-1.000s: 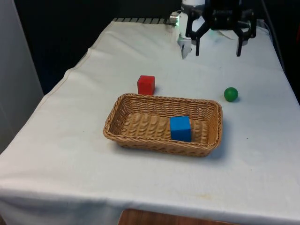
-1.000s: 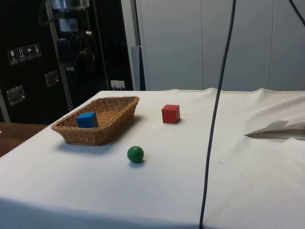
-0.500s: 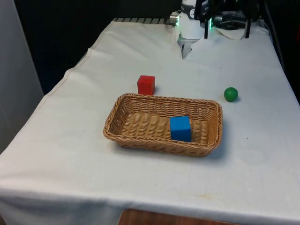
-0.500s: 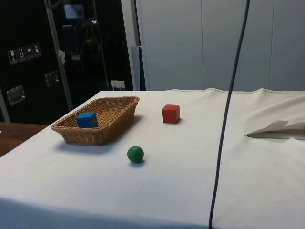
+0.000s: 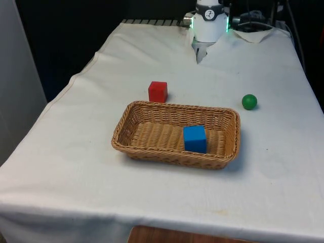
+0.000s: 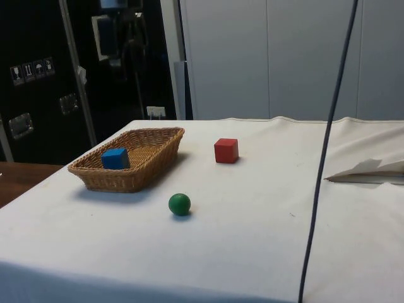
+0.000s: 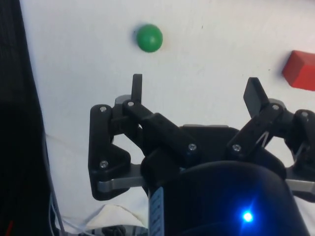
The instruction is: Place all non-red objects into the basket.
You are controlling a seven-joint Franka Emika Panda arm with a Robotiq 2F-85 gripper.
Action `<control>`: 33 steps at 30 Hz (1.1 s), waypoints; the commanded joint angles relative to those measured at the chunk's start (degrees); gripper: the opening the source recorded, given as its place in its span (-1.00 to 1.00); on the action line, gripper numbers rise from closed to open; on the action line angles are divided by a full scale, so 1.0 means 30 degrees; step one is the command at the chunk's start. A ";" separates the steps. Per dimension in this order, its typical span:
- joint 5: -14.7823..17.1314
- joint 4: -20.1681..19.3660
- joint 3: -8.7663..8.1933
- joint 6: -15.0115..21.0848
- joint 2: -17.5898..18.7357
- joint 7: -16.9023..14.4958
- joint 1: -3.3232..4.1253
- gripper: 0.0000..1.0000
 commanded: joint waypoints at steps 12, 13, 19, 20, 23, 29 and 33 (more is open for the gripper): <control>-0.0382 -0.1795 0.1146 0.0076 -0.1547 0.1261 0.0115 1.00; -0.0401 -0.1872 0.1241 0.0076 -0.1604 0.1337 0.0095 1.00; -0.0382 -0.2158 0.1814 0.0248 -0.1547 0.1910 0.0095 1.00; -0.0382 -0.2177 0.1910 0.0306 -0.1490 0.2024 0.0095 1.00; -0.0382 -0.2292 0.2235 0.0554 -0.1241 0.2445 0.0076 1.00; -0.0325 -0.2349 0.2521 0.0898 -0.0821 0.2846 0.0057 1.00; -0.0306 -0.2445 0.2674 0.1108 -0.0573 0.3151 0.0057 1.00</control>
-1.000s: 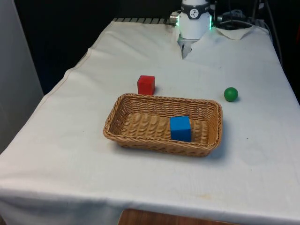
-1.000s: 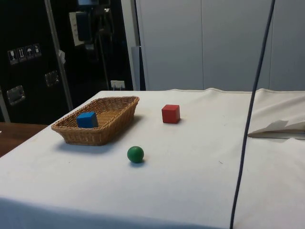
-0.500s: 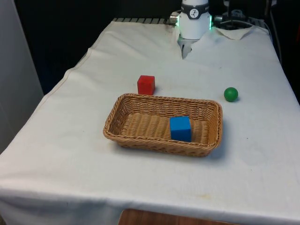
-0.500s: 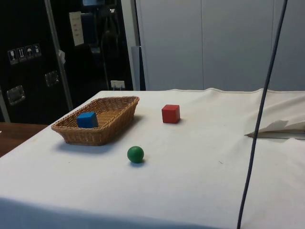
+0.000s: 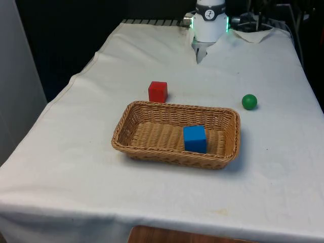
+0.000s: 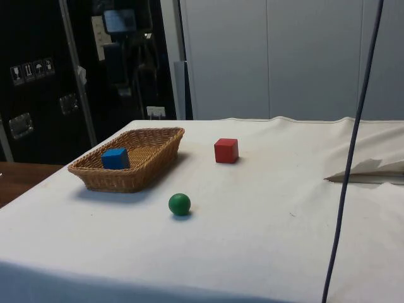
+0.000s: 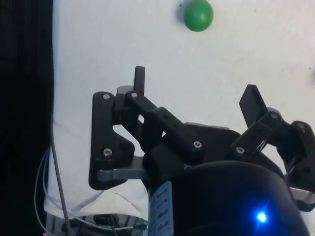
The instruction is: Place all non-red objects into the basket.
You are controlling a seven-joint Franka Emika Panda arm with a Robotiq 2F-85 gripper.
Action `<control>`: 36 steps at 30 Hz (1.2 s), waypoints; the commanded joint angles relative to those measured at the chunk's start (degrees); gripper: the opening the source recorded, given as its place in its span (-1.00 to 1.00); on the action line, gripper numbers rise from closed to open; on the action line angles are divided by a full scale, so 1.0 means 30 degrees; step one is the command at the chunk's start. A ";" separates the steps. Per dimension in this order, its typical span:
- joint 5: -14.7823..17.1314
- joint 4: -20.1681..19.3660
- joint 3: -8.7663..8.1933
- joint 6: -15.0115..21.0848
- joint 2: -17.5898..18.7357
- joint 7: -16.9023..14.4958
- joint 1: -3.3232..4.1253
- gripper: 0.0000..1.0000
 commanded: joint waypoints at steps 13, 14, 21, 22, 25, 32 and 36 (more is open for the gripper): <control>0.0038 -0.0668 0.0286 0.0955 0.0306 0.0477 0.0038 1.00; 0.0038 -0.0840 0.0306 0.1127 0.0286 0.0497 0.0038 1.00; -0.0019 -0.2063 0.0363 0.2483 0.0229 0.0554 0.0038 1.00; -0.0019 -0.2196 0.0382 0.2674 0.0229 0.0554 0.0038 1.00; -0.0057 -0.2693 0.0401 0.3361 0.0344 0.0554 0.0038 1.00; -0.0076 -0.3189 0.0363 0.4393 0.0783 0.0573 0.0019 1.00; -0.0076 -0.3400 0.0325 0.5176 0.1375 0.0611 0.0000 1.00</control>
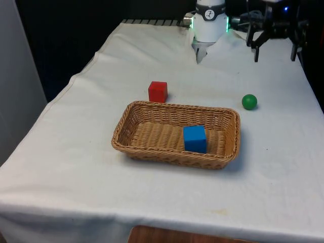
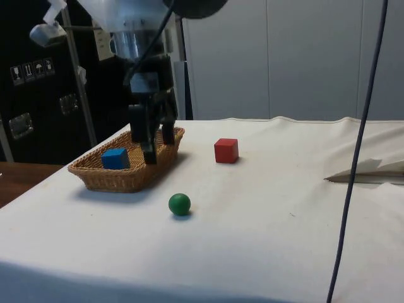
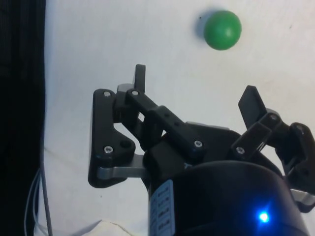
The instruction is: Place all non-red objects into the basket.
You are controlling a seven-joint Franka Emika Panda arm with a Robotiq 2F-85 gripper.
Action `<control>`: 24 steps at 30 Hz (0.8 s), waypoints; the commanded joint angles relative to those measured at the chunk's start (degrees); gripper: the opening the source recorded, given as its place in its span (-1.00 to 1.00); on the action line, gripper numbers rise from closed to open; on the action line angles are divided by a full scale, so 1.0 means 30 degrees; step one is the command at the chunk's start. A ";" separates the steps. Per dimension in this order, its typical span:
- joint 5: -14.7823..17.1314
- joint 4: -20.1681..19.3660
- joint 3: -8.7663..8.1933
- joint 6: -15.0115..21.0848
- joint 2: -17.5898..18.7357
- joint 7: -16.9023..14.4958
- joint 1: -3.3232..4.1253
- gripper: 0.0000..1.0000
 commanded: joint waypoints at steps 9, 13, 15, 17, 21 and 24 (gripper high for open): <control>-0.0095 -0.0382 -0.0115 0.1623 0.1127 0.0286 -0.0038 1.00; -0.0115 -0.0611 -0.0248 0.2254 0.1566 0.0306 -0.0115 1.00; -0.0095 -0.0745 -0.0344 0.2578 0.1776 0.0306 -0.0134 1.00; -0.0095 -0.0879 -0.0439 0.2884 0.1967 0.0286 -0.0153 1.00; 0.0000 -0.0993 -0.0554 0.3094 0.2254 0.0172 -0.0191 1.00; -0.0076 -0.1165 -0.0745 0.3762 0.2578 0.0248 -0.0229 1.00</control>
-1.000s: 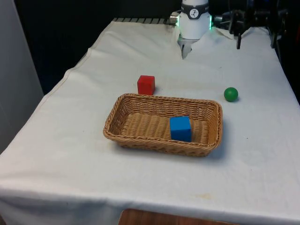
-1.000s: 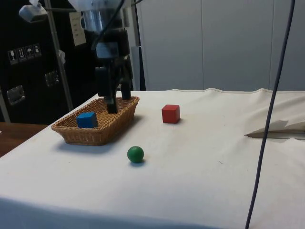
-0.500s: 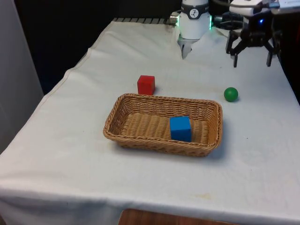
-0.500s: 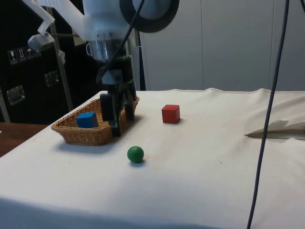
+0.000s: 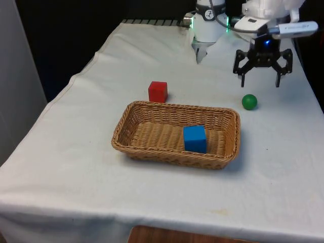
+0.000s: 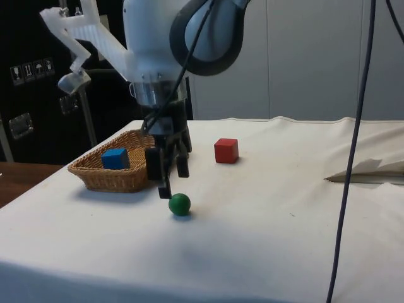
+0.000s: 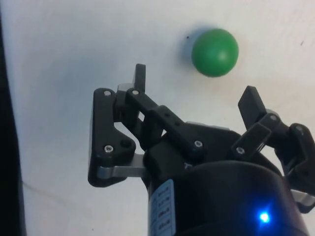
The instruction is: Place all non-red objects into the basket.
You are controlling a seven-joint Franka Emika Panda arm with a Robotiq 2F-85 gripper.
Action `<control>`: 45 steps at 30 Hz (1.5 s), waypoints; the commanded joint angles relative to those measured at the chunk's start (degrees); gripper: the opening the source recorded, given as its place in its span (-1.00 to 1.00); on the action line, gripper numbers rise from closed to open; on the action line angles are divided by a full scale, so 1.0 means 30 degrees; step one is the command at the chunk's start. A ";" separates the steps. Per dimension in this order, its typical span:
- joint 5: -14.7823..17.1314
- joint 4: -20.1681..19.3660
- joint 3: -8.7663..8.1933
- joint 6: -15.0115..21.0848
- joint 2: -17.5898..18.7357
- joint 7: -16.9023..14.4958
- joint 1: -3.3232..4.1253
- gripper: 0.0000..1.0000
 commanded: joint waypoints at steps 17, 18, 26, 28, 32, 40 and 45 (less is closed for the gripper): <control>-0.0057 0.0191 -0.0477 0.1108 0.1127 -0.0688 -0.0095 1.00; -0.0057 0.0248 -0.0516 0.1108 0.1203 -0.0821 -0.0095 1.00; 0.0076 0.0439 -0.0936 0.1165 0.1623 -0.1929 -0.0210 1.00; 0.0076 0.0401 -0.0993 0.1184 0.1623 -0.2101 -0.0229 1.00; 0.0115 0.0229 -0.1108 0.1299 0.1642 -0.2426 -0.0267 1.00; 0.0057 0.0191 -0.1337 0.1318 0.1795 -0.2827 -0.0248 1.00; 0.0134 0.0229 -0.1280 0.1337 0.1872 -0.2865 -0.0248 1.00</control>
